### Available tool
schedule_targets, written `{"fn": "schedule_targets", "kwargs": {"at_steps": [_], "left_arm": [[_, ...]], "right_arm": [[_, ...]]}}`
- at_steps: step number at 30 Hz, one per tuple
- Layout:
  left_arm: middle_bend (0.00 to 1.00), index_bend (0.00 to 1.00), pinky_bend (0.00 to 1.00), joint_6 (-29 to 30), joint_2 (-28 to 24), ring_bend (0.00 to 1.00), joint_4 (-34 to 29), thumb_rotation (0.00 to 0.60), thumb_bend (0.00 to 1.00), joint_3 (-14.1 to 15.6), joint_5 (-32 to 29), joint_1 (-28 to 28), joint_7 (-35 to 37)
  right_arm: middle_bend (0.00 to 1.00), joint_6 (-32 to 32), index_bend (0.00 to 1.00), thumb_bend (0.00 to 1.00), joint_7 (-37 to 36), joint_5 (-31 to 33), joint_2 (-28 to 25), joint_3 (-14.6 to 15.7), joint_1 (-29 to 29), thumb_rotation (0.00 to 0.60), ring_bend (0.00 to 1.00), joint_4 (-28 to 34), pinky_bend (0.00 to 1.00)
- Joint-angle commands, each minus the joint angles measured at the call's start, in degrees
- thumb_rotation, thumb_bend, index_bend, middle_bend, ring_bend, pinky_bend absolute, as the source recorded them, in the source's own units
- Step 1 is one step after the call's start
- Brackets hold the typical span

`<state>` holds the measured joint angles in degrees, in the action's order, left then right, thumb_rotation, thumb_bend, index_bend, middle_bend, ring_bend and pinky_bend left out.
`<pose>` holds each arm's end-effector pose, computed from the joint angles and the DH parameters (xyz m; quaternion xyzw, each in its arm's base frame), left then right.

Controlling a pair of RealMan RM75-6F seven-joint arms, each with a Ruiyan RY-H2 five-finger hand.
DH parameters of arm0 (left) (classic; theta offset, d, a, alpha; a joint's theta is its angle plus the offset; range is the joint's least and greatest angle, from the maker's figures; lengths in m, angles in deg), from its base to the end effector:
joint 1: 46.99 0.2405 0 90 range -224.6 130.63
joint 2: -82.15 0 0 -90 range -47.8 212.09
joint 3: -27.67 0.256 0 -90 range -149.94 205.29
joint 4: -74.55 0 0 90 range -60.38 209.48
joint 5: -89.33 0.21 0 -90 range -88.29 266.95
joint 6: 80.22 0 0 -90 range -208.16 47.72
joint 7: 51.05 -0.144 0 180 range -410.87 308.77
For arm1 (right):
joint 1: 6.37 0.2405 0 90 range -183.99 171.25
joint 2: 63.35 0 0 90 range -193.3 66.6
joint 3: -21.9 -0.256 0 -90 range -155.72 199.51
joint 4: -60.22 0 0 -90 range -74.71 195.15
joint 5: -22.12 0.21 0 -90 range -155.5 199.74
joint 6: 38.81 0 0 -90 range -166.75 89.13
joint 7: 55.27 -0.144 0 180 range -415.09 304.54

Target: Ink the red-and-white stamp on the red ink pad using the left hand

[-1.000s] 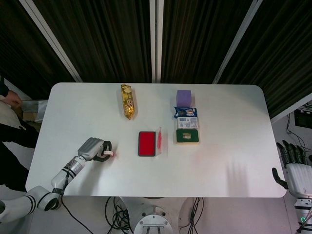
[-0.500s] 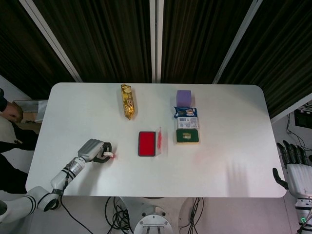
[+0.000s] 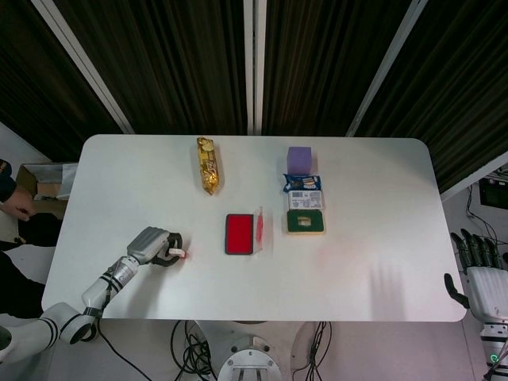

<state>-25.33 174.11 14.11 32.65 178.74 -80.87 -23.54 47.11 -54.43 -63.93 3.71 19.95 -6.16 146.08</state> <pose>-0.2725 0.2978 -0.0365 -0.7330 -0.5001 -0.3469 0.3037 -0.3423 -0.1519 0.1533 0.5910 -0.3888 0.3421 0.6185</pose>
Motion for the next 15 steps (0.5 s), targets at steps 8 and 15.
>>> {"fn": "schedule_targets", "kwargs": {"at_steps": [8,15], "left_arm": [[0.45,0.46,1.0,0.6,-0.2,0.96,0.4,0.6,0.35,0.3,0.7,0.1,1.1],[0.43,0.43,1.0,0.8,-0.3,0.96,0.7,0.6,0.35,0.4,1.0,0.1,1.2]], "right_arm": [[0.0,-0.1,0.0,0.35,0.1,0.0,0.0,0.1,0.0,0.6,0.0,0.0,0.0],[0.0,-0.2,0.0,0.35,0.2,0.1,-0.1,0.1,0.0,0.6,0.0,0.1,0.0]]}}
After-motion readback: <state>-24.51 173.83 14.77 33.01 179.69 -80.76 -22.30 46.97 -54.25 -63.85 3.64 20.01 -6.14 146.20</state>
